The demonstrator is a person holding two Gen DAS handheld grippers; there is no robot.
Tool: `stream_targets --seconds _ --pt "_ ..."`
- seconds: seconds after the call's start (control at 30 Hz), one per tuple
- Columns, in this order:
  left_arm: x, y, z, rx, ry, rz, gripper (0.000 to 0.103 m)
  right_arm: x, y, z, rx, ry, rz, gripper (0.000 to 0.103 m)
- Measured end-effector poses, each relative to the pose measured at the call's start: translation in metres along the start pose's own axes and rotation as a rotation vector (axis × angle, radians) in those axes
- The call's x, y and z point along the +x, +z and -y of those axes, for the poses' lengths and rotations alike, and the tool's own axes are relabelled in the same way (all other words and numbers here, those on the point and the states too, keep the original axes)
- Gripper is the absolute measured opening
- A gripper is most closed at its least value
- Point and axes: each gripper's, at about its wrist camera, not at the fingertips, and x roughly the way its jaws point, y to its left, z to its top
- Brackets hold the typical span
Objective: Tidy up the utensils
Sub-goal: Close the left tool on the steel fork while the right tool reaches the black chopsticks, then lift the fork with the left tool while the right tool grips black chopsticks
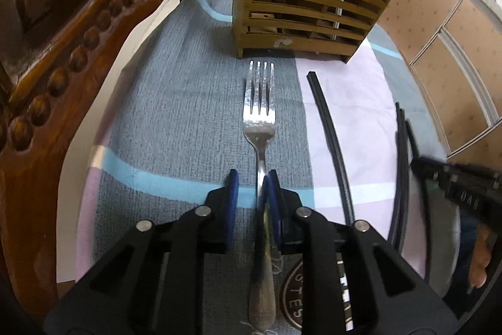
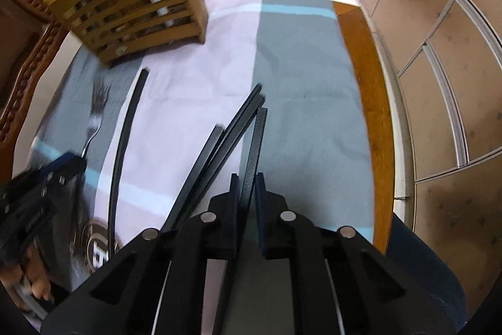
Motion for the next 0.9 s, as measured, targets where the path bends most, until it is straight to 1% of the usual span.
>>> stream_targets --seconds 0.03,0.1,0.17,0.23,0.27,0.37,0.43,0.5,0.57,0.63,0.7,0.77,0.83,0.87,0.9 --pt "0.000 0.001 -0.002 -0.013 -0.010 -0.002 0.026 -0.002 -0.004 0.000 -0.017 0.015 -0.013 0.010" --pt "-0.001 0.003 -0.005 -0.027 -0.005 0.003 0.036 -0.004 -0.010 -0.002 -0.049 0.037 -0.026 0.010" --pt "-0.003 0.010 -0.005 -0.043 -0.011 0.015 0.038 -0.007 -0.017 -0.002 -0.076 0.049 -0.031 0.010" --pt "-0.001 0.020 0.000 -0.046 -0.030 0.027 0.040 -0.008 -0.019 0.000 -0.077 0.062 -0.031 0.010" --pt "0.001 0.028 0.004 -0.043 -0.026 0.040 0.040 -0.009 -0.019 0.002 -0.072 0.071 -0.029 0.010" --pt "0.008 0.046 0.013 -0.012 0.017 0.073 0.040 -0.012 -0.019 0.006 -0.055 0.085 -0.022 0.010" --pt "0.019 0.055 0.016 -0.010 0.021 0.057 0.042 -0.015 -0.018 0.008 -0.053 0.088 -0.014 0.011" --pt "0.030 0.063 0.015 -0.024 0.001 0.030 0.047 -0.018 -0.017 0.004 -0.056 0.091 -0.004 0.012" --pt "0.035 0.066 0.012 -0.041 -0.017 0.017 0.050 -0.018 -0.015 0.002 -0.059 0.101 0.001 0.015" --pt "0.033 0.067 0.007 -0.070 -0.051 0.013 0.053 -0.019 -0.016 0.001 -0.054 0.108 0.005 0.017" --pt "0.025 0.068 -0.001 -0.091 -0.098 0.026 0.058 -0.018 -0.018 0.004 -0.049 0.112 0.009 0.017" --pt "0.019 0.069 -0.004 -0.081 -0.094 0.053 0.057 -0.017 -0.019 0.006 -0.043 0.109 0.012 0.018" --pt "0.019 0.068 -0.004 -0.065 -0.074 0.063 0.044 -0.013 -0.018 0.007 -0.039 0.109 0.007 0.019" --pt "0.021 0.069 -0.003 -0.056 -0.072 0.057 0.036 -0.011 -0.019 0.007 -0.039 0.107 0.003 0.019" --pt "0.023 0.069 0.000 -0.042 -0.069 0.052 0.035 -0.009 -0.019 0.007 -0.038 0.105 0.004 0.019"
